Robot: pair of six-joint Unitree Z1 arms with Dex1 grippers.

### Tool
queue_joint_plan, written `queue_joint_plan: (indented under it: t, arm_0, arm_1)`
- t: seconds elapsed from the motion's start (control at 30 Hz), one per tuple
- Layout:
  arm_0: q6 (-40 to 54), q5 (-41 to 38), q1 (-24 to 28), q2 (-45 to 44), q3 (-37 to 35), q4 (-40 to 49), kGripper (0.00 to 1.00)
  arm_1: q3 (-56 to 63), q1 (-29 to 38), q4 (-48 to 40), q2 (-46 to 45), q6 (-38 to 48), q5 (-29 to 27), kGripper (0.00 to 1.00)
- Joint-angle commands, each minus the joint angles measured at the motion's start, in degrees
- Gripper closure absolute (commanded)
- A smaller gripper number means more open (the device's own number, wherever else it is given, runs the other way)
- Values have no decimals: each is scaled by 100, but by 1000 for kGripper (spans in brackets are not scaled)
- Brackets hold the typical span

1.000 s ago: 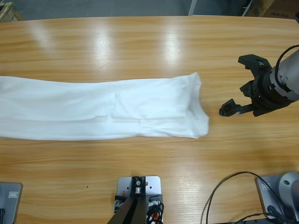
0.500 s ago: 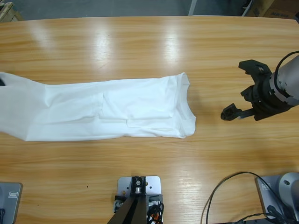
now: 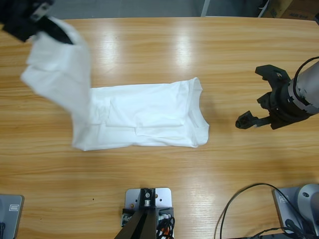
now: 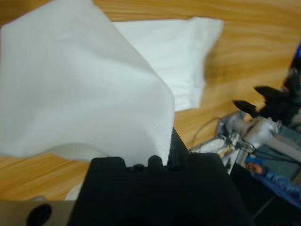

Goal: Fold clothes

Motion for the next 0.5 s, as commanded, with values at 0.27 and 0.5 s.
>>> queue_joint_plan:
  t: [0.27,0.5]
  arm_0:
    - [-297,-594,-1268,2077,-2124,325,1000]
    - [-443,-703,-1519,2824,-3279,681,1000]
  arm_1:
    - [199,-107,-194,324,3,98,0]
    - [375,-134,-289,324,-14,103,0]
